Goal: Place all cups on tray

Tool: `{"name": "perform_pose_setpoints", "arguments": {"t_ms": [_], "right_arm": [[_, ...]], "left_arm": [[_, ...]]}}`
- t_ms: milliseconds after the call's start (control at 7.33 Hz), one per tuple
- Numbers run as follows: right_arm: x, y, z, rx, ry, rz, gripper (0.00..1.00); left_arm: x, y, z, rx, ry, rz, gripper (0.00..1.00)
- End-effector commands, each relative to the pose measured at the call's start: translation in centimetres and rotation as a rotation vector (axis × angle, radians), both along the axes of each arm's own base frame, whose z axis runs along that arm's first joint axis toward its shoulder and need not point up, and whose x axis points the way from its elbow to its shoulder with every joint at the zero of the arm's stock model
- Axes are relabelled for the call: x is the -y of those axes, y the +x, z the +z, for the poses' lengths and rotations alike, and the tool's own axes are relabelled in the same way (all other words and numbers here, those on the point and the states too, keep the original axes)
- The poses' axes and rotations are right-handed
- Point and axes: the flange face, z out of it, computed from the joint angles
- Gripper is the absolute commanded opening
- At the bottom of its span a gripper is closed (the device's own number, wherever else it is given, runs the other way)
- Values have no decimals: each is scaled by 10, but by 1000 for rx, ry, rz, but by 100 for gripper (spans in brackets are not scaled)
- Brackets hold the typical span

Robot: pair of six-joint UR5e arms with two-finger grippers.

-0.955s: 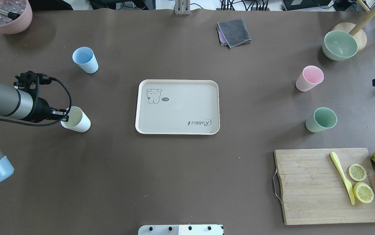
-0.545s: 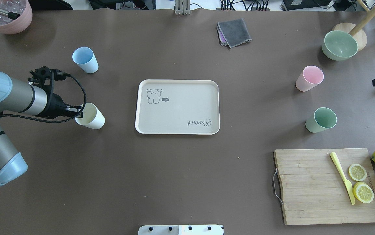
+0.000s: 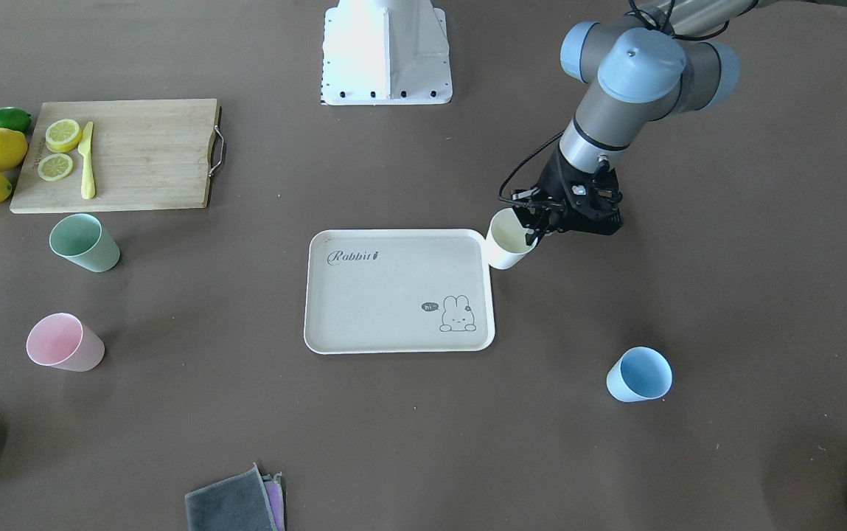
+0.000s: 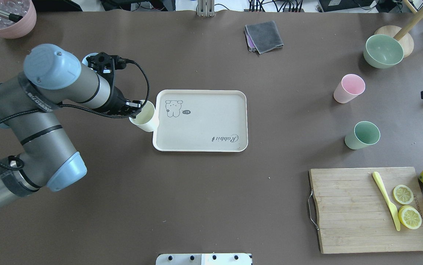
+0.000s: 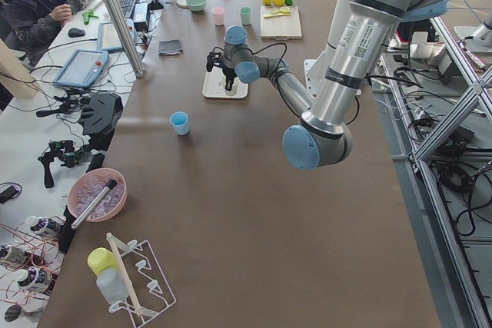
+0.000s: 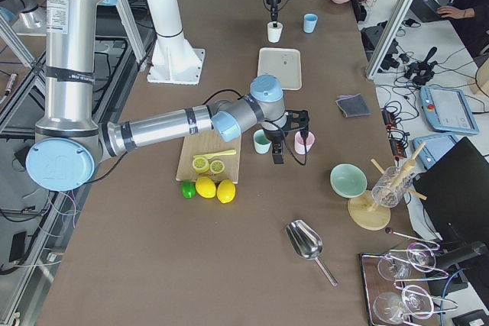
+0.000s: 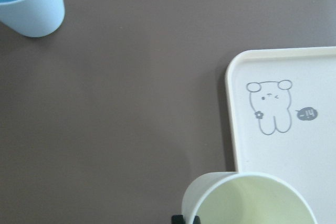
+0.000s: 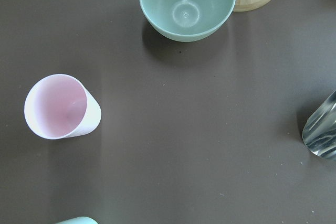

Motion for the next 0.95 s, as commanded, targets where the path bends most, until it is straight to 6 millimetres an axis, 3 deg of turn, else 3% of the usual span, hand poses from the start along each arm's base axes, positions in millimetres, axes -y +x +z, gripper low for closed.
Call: {"name": "perform_pose_setpoints", "arguments": {"t_ms": [0, 273, 409, 545, 682, 818], "right_arm": [[0, -3, 3, -3, -4, -7, 100], [0, -4, 3, -3, -4, -8, 100], [0, -6, 4, -4, -8, -10, 100], [0, -9, 4, -3, -7, -16, 100], [1, -11, 2, -2, -3, -20, 100], [6, -15, -3, 0, 6, -23, 100]], "left_arm": [[-4, 55, -25, 23, -4, -31, 0], [-7, 70, -19, 48, 3, -35, 0], [-12, 75, -20, 46, 8, -25, 13], [-13, 76, -21, 47, 14, -22, 75], [-15, 72, -21, 43, 17, -24, 97], [-7, 53, -33, 24, 27, -41, 98]]}}
